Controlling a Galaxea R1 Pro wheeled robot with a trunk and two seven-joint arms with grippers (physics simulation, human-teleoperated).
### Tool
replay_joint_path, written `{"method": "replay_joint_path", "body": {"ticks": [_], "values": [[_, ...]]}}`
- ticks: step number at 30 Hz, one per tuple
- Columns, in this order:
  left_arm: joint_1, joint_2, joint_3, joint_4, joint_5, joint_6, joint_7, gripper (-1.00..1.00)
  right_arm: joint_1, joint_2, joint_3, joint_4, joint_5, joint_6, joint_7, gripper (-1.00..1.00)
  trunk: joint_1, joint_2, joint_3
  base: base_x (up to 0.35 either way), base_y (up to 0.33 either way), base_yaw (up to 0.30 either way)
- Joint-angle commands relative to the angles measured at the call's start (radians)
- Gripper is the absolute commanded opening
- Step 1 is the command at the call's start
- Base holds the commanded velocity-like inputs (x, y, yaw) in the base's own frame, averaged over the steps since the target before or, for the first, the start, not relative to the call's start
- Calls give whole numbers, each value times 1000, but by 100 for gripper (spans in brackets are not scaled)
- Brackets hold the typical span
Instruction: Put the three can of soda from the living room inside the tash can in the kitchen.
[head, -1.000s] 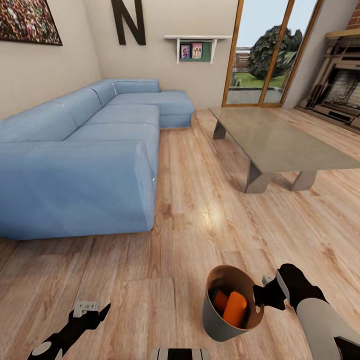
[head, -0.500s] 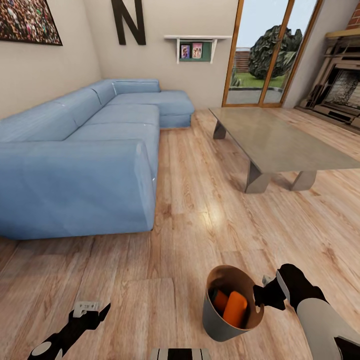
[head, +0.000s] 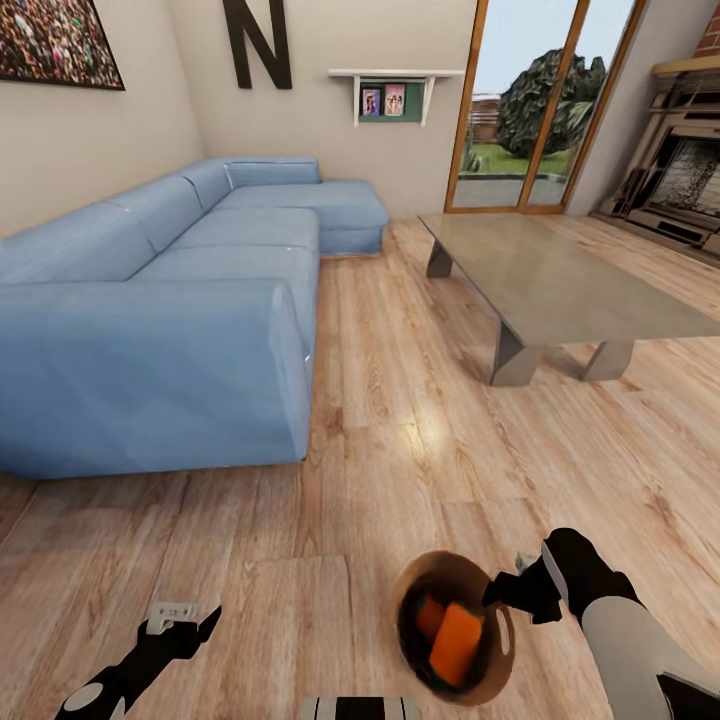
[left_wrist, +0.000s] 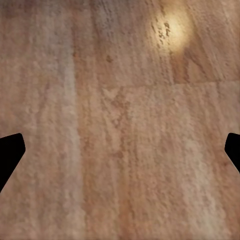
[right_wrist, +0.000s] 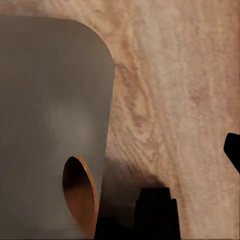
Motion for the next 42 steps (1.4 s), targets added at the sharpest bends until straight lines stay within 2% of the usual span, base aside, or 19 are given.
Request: {"method": "replay_joint_path", "body": {"ticks": [1, 42], "values": [[0, 0, 0, 0, 0, 0, 0, 100, 0, 0, 0, 0, 0, 0, 0, 100, 0, 0, 0, 0, 0, 0], [0, 0, 0, 0, 0, 0, 0, 100, 1, 10, 9, -1, 0, -28, 0, 100, 0, 0, 0, 0, 0, 0]]}}
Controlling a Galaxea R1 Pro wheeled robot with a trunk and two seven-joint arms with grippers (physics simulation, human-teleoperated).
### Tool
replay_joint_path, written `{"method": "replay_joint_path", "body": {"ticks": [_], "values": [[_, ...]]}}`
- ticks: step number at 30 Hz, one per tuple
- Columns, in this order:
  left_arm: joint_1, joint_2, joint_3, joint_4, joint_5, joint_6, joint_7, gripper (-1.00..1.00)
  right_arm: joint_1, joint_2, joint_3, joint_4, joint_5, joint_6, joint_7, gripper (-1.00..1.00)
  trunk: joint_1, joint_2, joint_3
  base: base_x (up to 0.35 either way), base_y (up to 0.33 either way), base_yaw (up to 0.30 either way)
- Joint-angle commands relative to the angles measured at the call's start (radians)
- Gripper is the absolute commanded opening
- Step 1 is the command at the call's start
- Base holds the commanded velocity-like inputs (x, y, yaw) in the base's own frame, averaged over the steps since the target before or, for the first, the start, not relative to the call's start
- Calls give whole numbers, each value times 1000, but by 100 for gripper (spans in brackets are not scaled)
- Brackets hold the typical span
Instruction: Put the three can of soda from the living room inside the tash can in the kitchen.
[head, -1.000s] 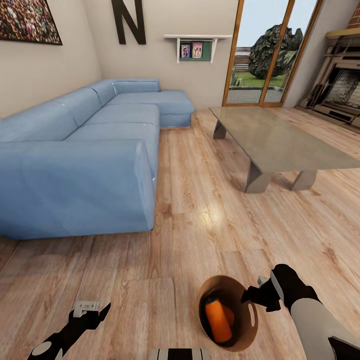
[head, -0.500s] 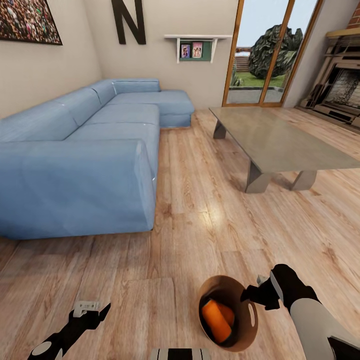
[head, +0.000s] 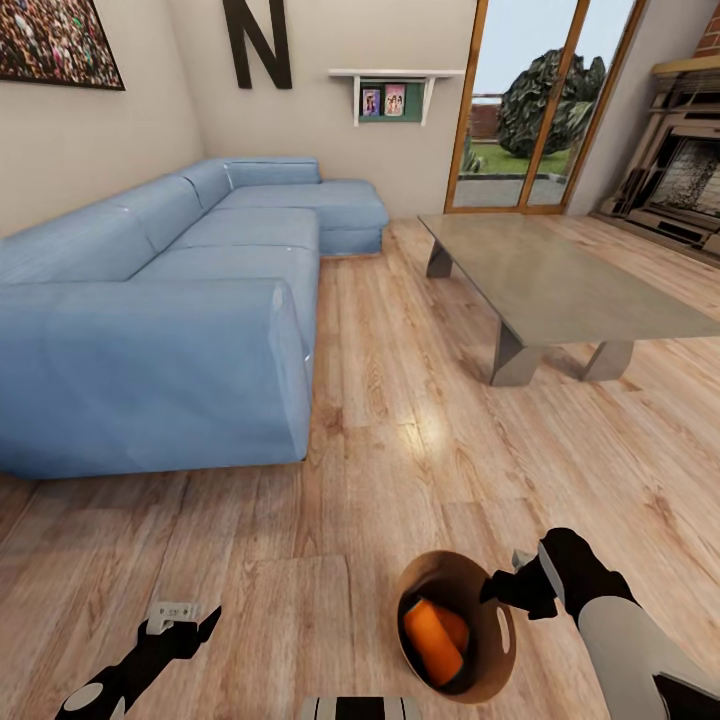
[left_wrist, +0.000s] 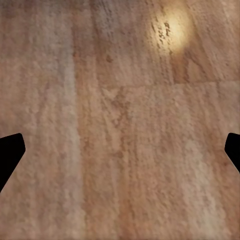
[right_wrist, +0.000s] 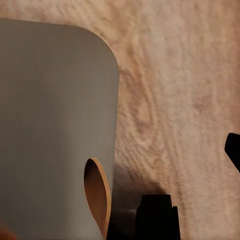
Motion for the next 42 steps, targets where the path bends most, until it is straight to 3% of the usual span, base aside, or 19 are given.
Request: {"method": "replay_joint_path", "body": {"ticks": [1, 15, 33, 37, 42], "values": [[0, 0, 0, 0, 0, 0, 0, 100, 0, 0, 0, 0, 0, 0, 0, 100, 0, 0, 0, 0, 0, 0], [0, 0, 0, 1, -2, 0, 0, 100, 1, 4, 1, 1, 0, -21, 1, 100, -6, 3, 50, 0, 0, 0], [0, 0, 0, 1, -4, 0, 42, 100, 1, 4, 14, 1, 0, -24, 1, 100, -14, 7, 120, 0, 0, 0], [0, 0, 0, 1, -4, 0, 43, 100, 1, 4, 25, 1, 0, -24, 1, 100, -29, 35, 132, 0, 0, 0], [0, 0, 0, 1, -4, 0, 43, 100, 1, 4, 29, 1, 0, -25, 2, 100, -29, 35, 132, 0, 0, 0]]}}
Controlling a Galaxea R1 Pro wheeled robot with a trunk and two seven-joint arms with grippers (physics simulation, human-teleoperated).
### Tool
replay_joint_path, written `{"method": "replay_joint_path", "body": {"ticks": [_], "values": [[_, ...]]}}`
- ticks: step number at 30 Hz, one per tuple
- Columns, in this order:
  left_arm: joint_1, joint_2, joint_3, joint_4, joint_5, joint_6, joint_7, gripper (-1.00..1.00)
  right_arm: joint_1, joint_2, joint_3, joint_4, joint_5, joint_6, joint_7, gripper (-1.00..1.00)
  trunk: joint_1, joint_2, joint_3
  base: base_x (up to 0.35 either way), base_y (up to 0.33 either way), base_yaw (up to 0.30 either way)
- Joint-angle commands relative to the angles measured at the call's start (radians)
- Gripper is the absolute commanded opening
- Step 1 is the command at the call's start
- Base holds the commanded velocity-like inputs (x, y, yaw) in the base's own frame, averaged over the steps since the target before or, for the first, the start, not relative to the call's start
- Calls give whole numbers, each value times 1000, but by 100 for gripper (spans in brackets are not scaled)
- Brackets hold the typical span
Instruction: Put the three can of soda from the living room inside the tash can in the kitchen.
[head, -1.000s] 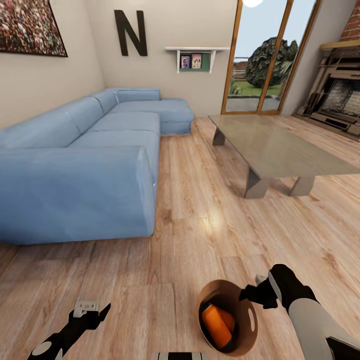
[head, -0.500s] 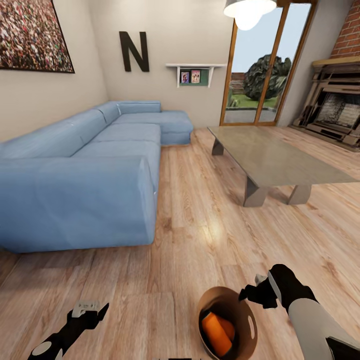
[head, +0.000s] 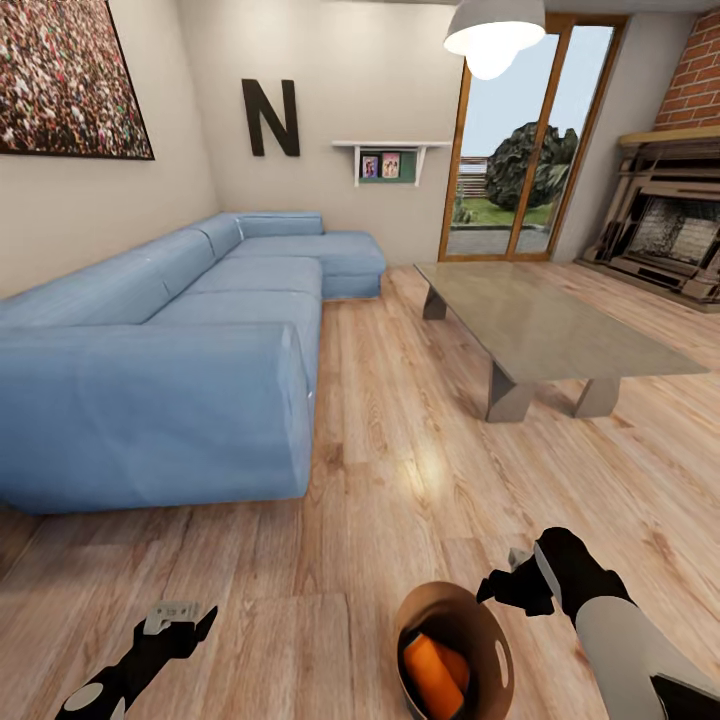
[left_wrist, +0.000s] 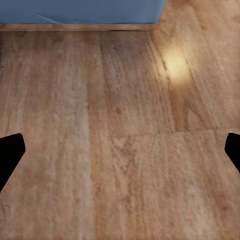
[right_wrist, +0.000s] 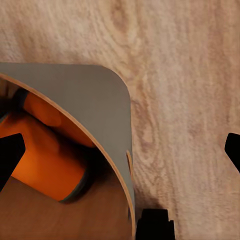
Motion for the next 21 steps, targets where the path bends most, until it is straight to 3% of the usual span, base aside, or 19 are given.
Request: {"method": "replay_joint_path", "body": {"ticks": [1, 21], "values": [[0, 0, 0, 0, 0, 0, 0, 100, 0, 0, 0, 0, 0, 0, 0, 100, 0, 0, 0, 0, 0, 0], [0, 0, 0, 0, 1, 0, 0, 100, 0, 1, 1, -1, 0, -2, 0, 100, 0, 0, 0, 0, 0, 0]]}}
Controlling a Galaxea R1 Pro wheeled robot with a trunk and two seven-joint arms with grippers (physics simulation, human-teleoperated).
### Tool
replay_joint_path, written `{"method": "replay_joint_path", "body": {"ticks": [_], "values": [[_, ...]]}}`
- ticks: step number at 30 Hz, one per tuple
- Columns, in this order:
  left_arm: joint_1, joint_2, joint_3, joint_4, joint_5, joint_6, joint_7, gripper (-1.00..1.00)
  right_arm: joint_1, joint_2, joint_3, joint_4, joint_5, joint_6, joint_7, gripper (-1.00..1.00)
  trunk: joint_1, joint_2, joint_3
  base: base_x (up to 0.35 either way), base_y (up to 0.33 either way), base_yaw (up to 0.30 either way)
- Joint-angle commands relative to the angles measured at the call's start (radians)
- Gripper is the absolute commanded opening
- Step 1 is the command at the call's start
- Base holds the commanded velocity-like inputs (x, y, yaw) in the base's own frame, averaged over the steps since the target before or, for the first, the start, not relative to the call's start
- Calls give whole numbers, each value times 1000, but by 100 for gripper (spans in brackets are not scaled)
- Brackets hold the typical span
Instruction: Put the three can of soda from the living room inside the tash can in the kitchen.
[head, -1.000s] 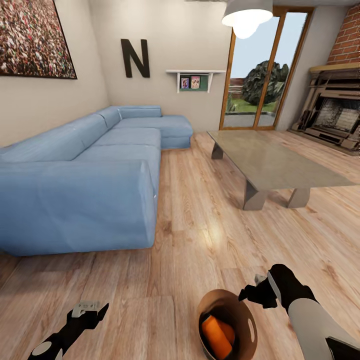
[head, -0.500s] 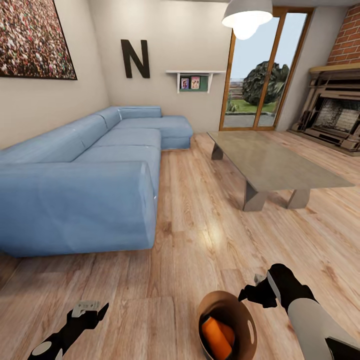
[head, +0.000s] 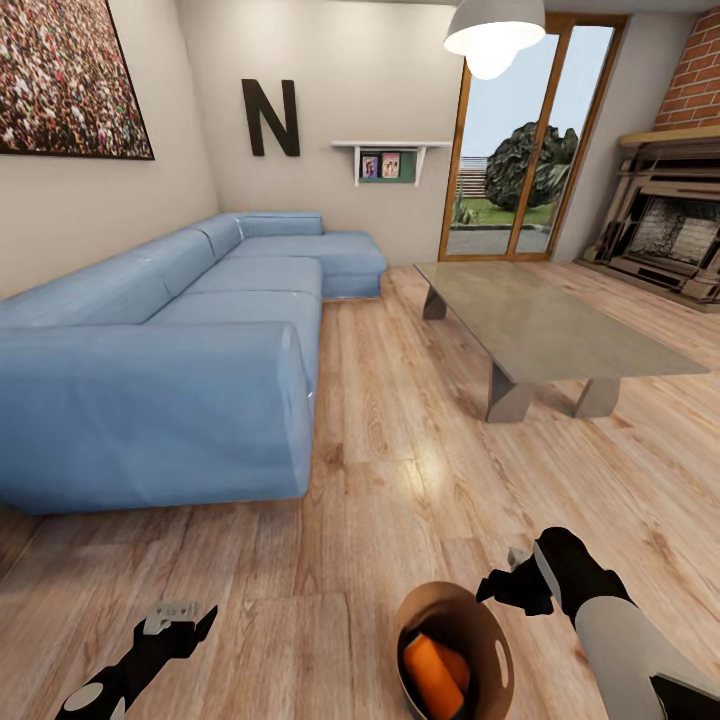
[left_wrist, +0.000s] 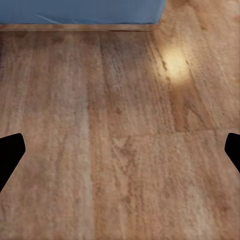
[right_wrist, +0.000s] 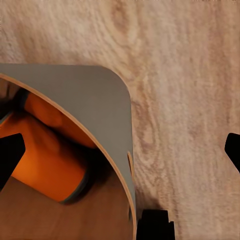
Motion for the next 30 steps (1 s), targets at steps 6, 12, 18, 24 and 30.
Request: {"method": "replay_joint_path", "body": {"ticks": [6, 12, 18, 24, 30], "values": [[0, 0, 0, 0, 0, 0, 0, 100, 0, 0, 0, 1, -1, -32, 0, 100, 0, 0, 0, 0, 0, 0], [0, 0, 0, 0, 0, 0, 0, 100, 0, 0, -1, 1, -1, -38, 0, 100, 0, 0, 0, 0, 0, 0], [0, 0, 0, 0, 1, 0, 0, 100, 0, 0, -1, 2, -2, -39, 0, 100, 0, 0, 0, 0, 0, 0], [0, 0, 0, 19, 1, 1, 6, 100, 0, 6, -2, 1, -1, -40, 0, 100, -23, 42, 19, 0, 0, 0], [0, 0, 0, 38, 0, 1, 10, 100, 0, 11, -1, 0, 0, -41, -1, 100, -46, 84, 38, 0, 0, 0]]}}
